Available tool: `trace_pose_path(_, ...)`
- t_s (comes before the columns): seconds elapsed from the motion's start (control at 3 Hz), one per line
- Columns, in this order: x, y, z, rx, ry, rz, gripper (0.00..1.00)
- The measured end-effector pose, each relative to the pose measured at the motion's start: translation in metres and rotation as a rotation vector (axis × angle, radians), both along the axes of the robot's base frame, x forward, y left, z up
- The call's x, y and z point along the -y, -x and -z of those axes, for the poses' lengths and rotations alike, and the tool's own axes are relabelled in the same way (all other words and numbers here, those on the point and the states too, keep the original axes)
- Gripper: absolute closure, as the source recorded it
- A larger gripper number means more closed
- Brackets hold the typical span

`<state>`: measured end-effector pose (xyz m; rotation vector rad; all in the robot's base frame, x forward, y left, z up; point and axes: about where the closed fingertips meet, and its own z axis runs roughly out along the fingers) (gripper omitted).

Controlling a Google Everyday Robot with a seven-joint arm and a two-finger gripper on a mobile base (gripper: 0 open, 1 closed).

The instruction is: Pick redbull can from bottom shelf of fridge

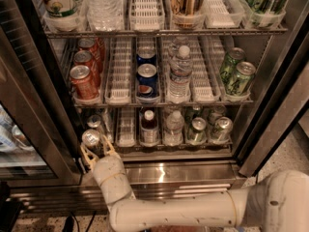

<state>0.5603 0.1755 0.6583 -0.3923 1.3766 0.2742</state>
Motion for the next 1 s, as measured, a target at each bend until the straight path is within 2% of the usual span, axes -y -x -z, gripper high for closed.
trace_pose_path(0.33, 0.015, 0.034, 0.005, -0.045, -0.028, -0.021, 1.00)
trace_pose_path(0.67, 0.043, 0.050, 0.005, -0.051, 0.017, 0.009, 1.00)
trace_pose_path(1.0, 0.079, 0.056, 0.002, -0.072, 0.116, 0.015, 1.00)
